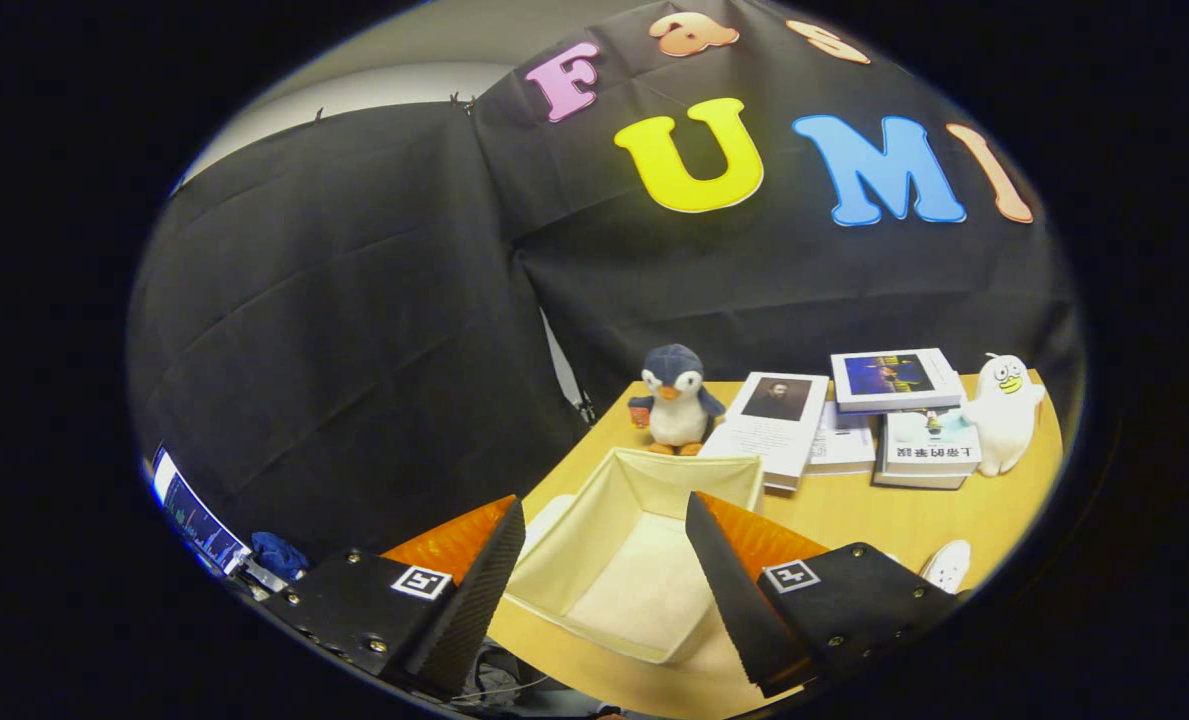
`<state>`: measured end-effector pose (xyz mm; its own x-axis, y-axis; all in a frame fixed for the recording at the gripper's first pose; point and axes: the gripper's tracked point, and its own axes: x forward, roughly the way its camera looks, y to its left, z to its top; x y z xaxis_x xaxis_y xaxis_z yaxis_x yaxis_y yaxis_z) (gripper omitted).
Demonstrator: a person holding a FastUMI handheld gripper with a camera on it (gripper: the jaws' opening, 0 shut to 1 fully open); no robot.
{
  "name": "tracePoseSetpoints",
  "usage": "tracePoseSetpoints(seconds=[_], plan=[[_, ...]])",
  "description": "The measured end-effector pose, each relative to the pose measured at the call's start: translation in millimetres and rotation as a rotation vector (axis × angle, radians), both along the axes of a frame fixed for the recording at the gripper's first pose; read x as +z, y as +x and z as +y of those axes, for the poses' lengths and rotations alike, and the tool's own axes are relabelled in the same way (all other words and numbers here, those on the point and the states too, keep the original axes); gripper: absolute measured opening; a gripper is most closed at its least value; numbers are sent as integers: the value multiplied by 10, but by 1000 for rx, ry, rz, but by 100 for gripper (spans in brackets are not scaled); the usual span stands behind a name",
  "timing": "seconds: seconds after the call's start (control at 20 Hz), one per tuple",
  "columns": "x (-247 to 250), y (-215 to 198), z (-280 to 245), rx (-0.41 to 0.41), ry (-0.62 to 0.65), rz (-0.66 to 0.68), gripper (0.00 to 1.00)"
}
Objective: Open the storage box then place both shoes into the box .Put the left shoe in first, then the right shoe, with the right side of both shoes facing outward in a uniform manner.
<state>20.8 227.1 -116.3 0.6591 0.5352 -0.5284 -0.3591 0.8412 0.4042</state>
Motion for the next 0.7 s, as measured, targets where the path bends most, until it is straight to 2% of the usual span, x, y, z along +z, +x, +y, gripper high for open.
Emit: tracePoseSetpoints(seconds=[0.35,0.7], plan=[[-408,58,-749,-100,-133,12,98],[-867,4,-1349,-188,-191,75,98]])
